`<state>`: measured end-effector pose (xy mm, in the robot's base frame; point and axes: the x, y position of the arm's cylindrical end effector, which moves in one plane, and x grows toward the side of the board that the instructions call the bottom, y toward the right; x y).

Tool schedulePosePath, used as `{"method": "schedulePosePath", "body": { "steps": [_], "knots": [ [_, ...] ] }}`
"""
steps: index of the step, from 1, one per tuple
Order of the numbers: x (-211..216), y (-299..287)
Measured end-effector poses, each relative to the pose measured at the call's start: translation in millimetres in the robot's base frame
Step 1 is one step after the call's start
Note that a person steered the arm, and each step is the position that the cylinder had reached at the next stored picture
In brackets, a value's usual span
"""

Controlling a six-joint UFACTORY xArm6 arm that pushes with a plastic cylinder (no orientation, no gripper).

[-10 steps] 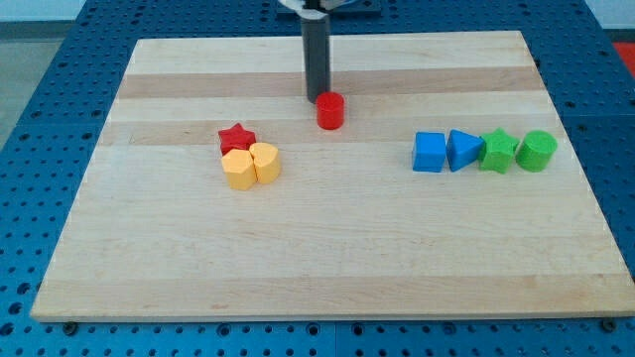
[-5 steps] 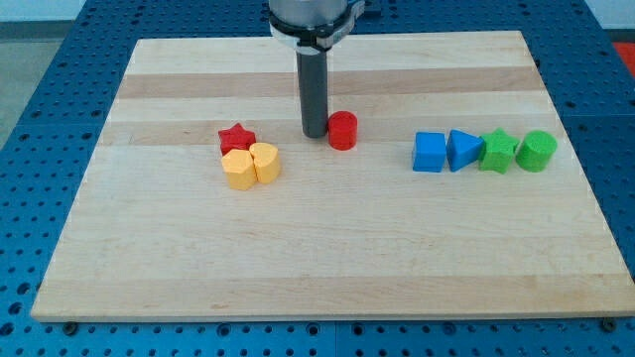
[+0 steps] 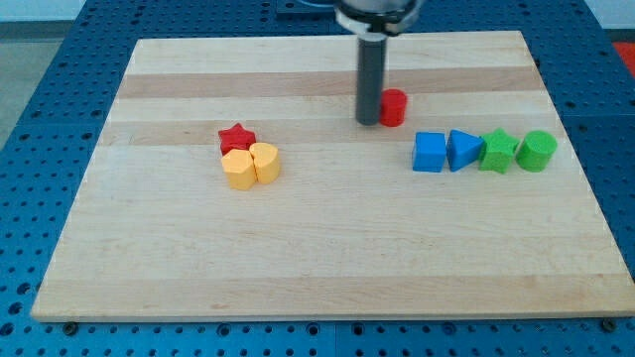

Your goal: Push the red circle to the top of the green star

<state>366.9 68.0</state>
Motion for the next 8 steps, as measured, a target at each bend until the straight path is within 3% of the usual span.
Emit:
{"method": "schedulePosePath", "body": {
  "steps": [1,2,3,4,7,8],
  "knots": [
    [-2.3,46.9],
    [-2.7,44.5],
    [-8.3,3.7],
    [-32.5,4.1],
    [-30.7,133.3],
    [-30.3,116.3]
  ]
}}
